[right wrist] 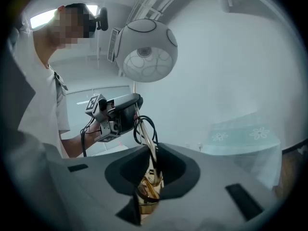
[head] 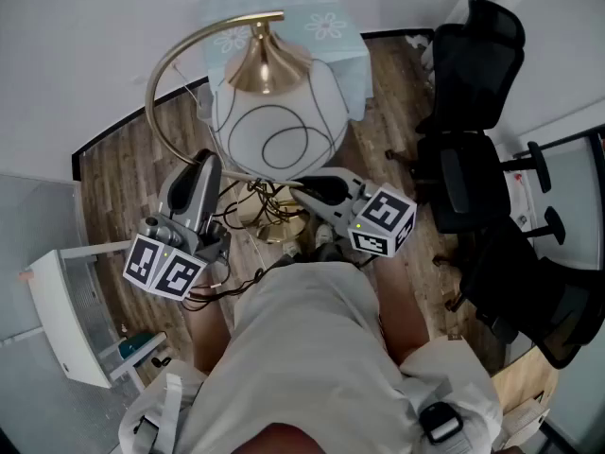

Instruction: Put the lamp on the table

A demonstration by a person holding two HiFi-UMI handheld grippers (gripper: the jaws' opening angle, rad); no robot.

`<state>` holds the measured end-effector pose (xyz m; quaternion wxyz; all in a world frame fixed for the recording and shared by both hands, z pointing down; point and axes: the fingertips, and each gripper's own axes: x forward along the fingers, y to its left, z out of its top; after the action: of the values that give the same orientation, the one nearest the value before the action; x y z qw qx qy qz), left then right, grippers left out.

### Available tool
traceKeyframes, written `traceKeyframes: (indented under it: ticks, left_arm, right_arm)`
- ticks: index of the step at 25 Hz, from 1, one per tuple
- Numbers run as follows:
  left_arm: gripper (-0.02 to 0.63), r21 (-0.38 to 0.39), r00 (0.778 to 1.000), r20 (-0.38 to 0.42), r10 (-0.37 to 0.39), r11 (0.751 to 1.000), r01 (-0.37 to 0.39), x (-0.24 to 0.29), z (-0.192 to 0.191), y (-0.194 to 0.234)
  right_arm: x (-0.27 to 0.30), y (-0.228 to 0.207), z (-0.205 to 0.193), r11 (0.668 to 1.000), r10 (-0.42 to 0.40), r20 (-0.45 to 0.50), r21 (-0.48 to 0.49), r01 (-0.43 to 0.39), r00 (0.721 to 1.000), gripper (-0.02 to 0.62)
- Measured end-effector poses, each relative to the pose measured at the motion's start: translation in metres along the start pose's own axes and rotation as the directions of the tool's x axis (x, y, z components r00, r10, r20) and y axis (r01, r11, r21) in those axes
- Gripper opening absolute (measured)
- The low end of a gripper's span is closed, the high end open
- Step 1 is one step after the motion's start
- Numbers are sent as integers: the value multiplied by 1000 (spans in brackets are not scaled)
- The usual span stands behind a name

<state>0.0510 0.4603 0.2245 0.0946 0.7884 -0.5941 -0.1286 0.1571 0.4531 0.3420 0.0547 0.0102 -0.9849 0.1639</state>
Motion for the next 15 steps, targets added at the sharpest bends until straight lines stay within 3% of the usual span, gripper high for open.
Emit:
traceKeyframes:
  ticks: [15]
  left_arm:
    - [60,-14,999,28,45,999,-44,12,-5,-14]
  right_arm:
    - [-18,-15,7,999,44,16,6,-44,999,52]
